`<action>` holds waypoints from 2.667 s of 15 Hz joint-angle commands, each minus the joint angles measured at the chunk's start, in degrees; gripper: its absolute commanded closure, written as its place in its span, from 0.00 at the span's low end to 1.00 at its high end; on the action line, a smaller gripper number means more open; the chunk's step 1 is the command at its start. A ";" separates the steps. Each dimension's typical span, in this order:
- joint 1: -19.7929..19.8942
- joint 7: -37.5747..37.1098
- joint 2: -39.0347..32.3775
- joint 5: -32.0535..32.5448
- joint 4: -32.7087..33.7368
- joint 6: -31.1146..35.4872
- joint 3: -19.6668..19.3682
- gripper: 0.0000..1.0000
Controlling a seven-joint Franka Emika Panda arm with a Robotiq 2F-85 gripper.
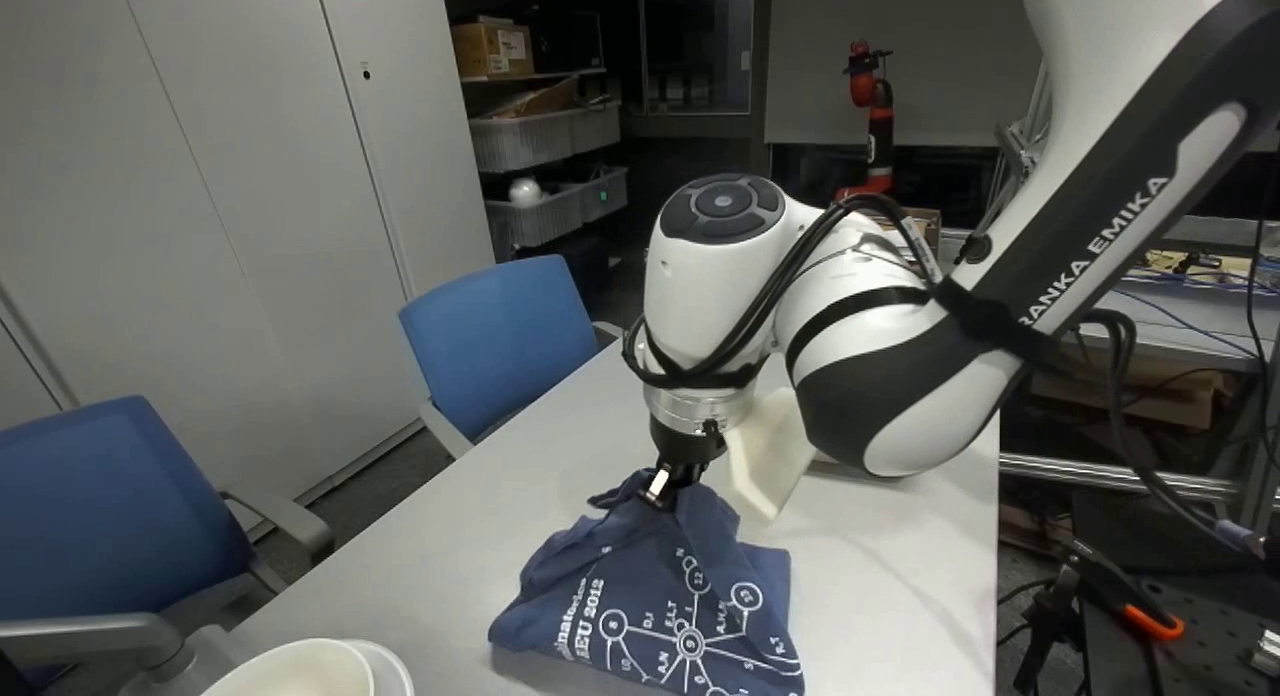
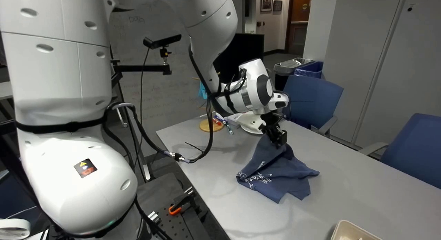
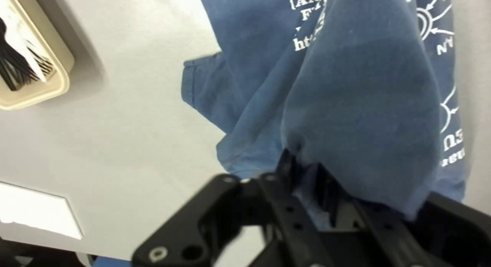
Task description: Fold the T-shirt
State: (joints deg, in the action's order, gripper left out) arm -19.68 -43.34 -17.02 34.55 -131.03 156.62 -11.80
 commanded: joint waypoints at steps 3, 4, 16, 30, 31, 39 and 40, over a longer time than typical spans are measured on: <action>0.51 -7.36 0.62 4.46 -0.99 -3.24 0.44 0.38; 0.49 -8.22 0.61 5.10 -1.00 -3.80 0.50 0.31; 4.91 4.25 5.37 0.39 -6.13 -9.92 9.79 0.00; 7.95 39.50 34.84 -16.06 -18.84 -23.30 17.91 0.00; 7.88 40.63 36.90 -16.82 -19.72 -23.36 17.96 0.00; 8.30 45.05 45.42 -20.53 -23.37 -22.36 18.03 0.00; 8.26 45.56 47.00 -20.70 -24.24 -22.36 17.82 0.00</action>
State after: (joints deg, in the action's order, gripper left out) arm -13.02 1.33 29.93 15.04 -155.34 134.23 4.40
